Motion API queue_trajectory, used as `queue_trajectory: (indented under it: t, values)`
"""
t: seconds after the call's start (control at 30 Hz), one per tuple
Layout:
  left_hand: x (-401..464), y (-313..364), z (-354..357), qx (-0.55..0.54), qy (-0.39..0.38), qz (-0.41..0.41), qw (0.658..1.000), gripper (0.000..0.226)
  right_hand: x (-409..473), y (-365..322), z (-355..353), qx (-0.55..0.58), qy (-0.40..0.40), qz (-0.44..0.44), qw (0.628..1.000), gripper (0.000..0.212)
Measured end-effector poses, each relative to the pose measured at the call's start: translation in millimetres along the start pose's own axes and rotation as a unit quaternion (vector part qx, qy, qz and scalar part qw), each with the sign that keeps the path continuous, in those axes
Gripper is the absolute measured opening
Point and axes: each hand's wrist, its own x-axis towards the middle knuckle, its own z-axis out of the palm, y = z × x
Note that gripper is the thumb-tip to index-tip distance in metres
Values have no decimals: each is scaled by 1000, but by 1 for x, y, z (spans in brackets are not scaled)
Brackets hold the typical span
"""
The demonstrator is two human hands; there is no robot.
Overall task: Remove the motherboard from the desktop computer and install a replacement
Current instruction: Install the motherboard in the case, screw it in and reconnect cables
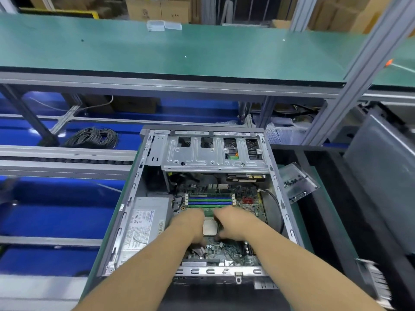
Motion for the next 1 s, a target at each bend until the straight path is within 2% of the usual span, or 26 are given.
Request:
queue_trajectory:
  t: [0.1, 0.23, 0.37, 0.47, 0.6, 0.63, 0.7, 0.77, 0.9, 1.0]
  values:
    - [7, 1, -3, 18, 21, 35, 999, 78, 5, -2, 6, -15, 5, 8, 1000, 63]
    - [13, 6, -1, 12, 44, 66, 997, 74, 4, -1, 9, -23, 26, 4, 999, 70]
    - [17, 5, 3, 48, 62, 71, 994, 66, 0, -8, 5, -24, 28, -9, 999, 46]
    - [16, 6, 1, 38, 64, 71, 995, 57, -3, -18, 2, -71, 15, -21, 997, 29]
    - [17, 7, 0, 44, 87, 79, 992, 31, -7, -24, -1, -153, 21, -78, 985, 6]
    - [17, 7, 0, 44, 94, 78, 991, 27, -7, -21, -2, -159, 22, -78, 984, 7]
    - [18, 7, 0, 39, 96, 74, 992, 24, -7, -12, -5, -131, 29, -41, 990, 16]
    - [19, 7, 1, 39, 91, 71, 993, 27, -6, -4, -8, -81, 43, -8, 996, 15]
    - [20, 8, 1, 26, 89, 74, 993, 28, -4, -1, -3, -16, 11, -29, 999, 8]
    - [20, 8, 1, 33, 91, 76, 992, 33, 0, 2, -3, -1, 28, -24, 999, 8]
